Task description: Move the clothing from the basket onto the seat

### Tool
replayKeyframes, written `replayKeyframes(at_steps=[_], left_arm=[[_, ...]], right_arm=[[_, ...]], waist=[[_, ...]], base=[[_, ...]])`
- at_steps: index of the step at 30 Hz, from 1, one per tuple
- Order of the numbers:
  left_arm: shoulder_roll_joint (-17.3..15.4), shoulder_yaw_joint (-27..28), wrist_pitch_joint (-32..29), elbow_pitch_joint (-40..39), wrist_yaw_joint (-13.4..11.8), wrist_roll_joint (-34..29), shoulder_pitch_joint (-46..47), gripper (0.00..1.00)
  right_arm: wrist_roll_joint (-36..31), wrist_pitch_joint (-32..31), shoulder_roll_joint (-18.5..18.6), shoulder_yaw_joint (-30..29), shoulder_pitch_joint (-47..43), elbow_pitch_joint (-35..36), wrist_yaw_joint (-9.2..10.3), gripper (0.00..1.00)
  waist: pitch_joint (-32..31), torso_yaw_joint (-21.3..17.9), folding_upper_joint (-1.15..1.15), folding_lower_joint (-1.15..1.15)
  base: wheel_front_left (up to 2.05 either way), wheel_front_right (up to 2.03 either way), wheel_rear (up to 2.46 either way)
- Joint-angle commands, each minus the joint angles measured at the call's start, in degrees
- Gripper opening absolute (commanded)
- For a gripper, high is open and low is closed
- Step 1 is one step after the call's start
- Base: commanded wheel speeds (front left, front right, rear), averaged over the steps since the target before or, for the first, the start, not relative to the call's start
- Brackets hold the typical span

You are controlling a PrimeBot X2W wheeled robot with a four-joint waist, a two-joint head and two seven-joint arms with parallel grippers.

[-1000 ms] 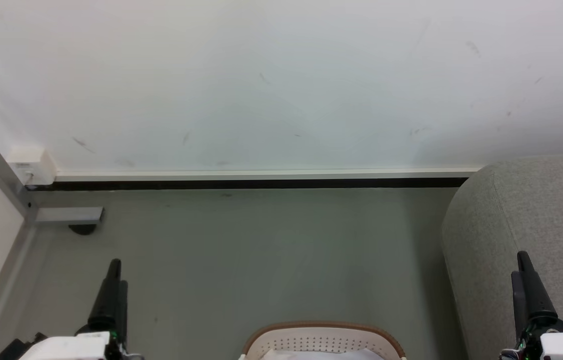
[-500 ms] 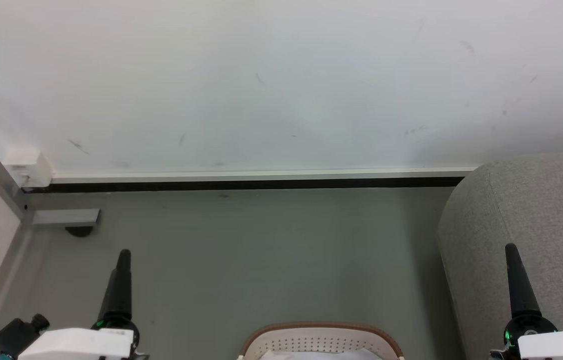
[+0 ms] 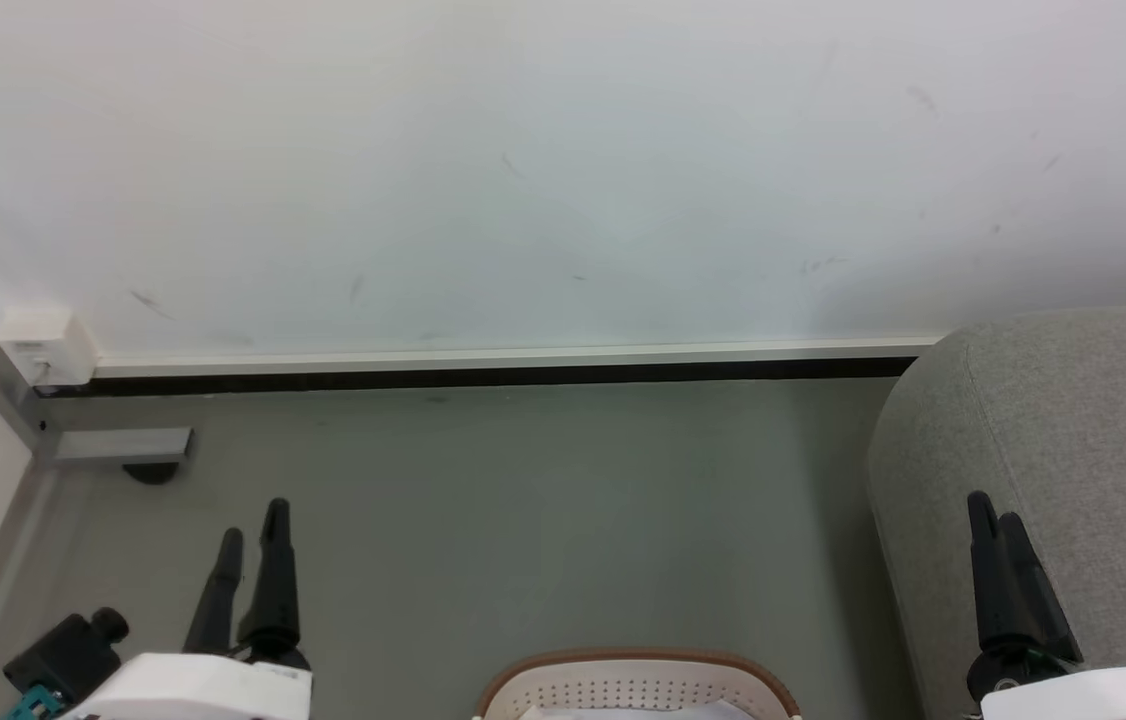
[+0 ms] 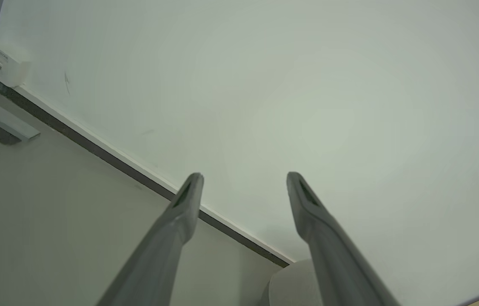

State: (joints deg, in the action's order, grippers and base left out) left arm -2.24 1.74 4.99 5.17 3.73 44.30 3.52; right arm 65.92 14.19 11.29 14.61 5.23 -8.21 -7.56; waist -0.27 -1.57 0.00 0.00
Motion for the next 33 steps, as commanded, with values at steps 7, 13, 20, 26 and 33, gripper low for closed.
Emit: replayKeyframes(at_steps=[7, 13, 20, 26, 33], left_arm=[[-0.91, -1.28, 1.75, -0.51, -1.42, -9.00, -0.13, 1.00], [-1.44, -2.24, 2.52, 0.42, -1.72, -12.57, -0.63, 1.00], [-1.82, -3.40, 3.61, 1.10, -2.46, -17.06, -0.88, 1.00], [-2.23, -4.23, 4.50, 1.25, -2.82, -20.60, -0.82, 1.00], [-2.56, -4.98, 5.52, 1.60, -2.72, -24.07, -1.02, 1.00]], right_arm=[[-12.51, 0.38, -0.48, -1.87, 0.67, -1.49, 0.06, 1.00], [-18.73, 0.45, -1.38, -2.98, 0.51, -4.22, 0.07, 1.00], [-26.08, 0.54, -2.49, -3.63, 1.39, -6.76, 0.08, 1.00], [-30.35, 0.51, -3.39, -4.25, 1.73, -7.95, 0.08, 1.00], [-34.97, 0.54, -4.29, -4.86, 1.88, -8.63, 0.09, 1.00]], waist=[[-0.37, -0.37, 0.00, 0.00], [-0.57, -0.55, 0.00, 0.00], [-0.79, -0.90, 0.00, 0.00], [-1.01, -1.19, 0.00, 0.00], [-1.04, -1.41, 0.00, 0.00]], base=[[0.00, 0.00, 0.00], [0.00, 0.00, 0.00], [0.00, 0.00, 0.00], [0.00, 0.00, 0.00], [0.00, 0.00, 0.00]])
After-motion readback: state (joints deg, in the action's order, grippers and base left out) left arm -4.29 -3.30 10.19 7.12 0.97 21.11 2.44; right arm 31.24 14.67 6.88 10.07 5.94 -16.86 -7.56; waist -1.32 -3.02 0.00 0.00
